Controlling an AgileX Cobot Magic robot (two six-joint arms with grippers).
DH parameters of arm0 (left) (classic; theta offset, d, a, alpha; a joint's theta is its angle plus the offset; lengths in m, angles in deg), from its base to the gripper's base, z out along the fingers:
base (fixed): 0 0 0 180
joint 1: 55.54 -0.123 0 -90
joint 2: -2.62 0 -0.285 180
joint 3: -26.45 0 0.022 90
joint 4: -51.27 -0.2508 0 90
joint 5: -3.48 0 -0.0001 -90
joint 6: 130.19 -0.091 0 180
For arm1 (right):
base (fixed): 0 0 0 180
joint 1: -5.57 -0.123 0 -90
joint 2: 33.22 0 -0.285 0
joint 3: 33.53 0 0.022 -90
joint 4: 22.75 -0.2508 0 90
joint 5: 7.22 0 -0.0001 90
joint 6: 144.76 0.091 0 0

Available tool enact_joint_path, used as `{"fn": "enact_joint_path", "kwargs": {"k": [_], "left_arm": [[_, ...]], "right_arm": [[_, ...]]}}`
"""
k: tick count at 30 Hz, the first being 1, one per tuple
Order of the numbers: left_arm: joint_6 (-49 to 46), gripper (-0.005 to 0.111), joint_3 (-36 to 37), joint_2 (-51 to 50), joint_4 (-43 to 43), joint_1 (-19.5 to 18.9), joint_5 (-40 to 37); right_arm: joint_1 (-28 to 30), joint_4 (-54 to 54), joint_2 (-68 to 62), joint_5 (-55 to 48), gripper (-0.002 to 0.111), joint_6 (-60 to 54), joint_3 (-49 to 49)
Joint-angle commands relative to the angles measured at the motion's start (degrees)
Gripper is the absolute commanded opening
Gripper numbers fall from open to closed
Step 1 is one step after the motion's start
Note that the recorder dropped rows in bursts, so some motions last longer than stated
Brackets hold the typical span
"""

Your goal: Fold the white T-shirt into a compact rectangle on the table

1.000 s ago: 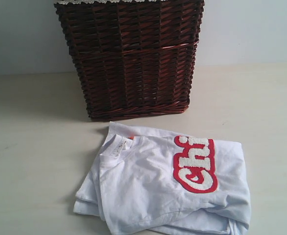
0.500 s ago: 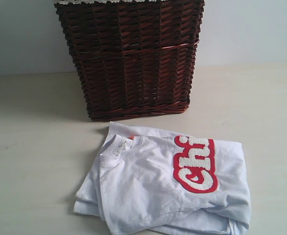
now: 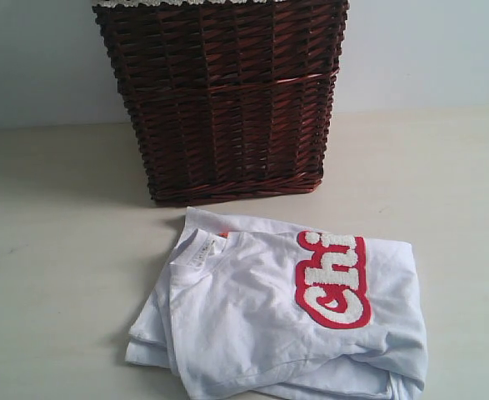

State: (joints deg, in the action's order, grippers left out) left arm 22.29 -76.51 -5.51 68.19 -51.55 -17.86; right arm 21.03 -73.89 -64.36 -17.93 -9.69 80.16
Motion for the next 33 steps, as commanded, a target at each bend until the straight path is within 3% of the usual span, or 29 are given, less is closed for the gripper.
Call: {"fn": "enact_joint_path", "kwargs": {"k": [1,8,15,20,23,28,30,33], "left_arm": [[0.08,0.094,0.18,0.34,-0.02,-0.25,0.27],[0.08,0.094,0.18,0.34,-0.02,-0.25,0.27],[0.08,0.094,0.18,0.34,-0.02,-0.25,0.09],[0.08,0.094,0.18,0.34,-0.02,-0.25,0.09],[0.08,0.094,0.18,0.34,-0.02,-0.25,0.09],[0.08,0.094,0.18,0.34,-0.02,-0.25,0.09],[0.08,0.094,0.18,0.34,-0.02,-0.25,0.09],[0.08,0.094,0.18,0.34,-0.02,-0.25,0.09]], "right_arm": [[0.29,0.56,4.78,-0.09,0.01,0.18,-0.31],[0.29,7.43,23.35,-2.64,0.01,0.18,-4.22],[0.15,9.39,23.35,-14.5,0.01,0.65,-7.22],[0.15,14.26,23.35,-14.85,0.01,4.21,-7.38],[0.15,21.65,23.35,-14.32,0.01,18.95,-8.49],[0.15,54.12,23.35,-10.39,0.01,57.43,-10.9],[-0.01,57.79,23.35,-9.4,0.01,60.83,-10.9],[-3.81,57.79,23.35,-8.98,0.01,56.02,-10.9]]}}
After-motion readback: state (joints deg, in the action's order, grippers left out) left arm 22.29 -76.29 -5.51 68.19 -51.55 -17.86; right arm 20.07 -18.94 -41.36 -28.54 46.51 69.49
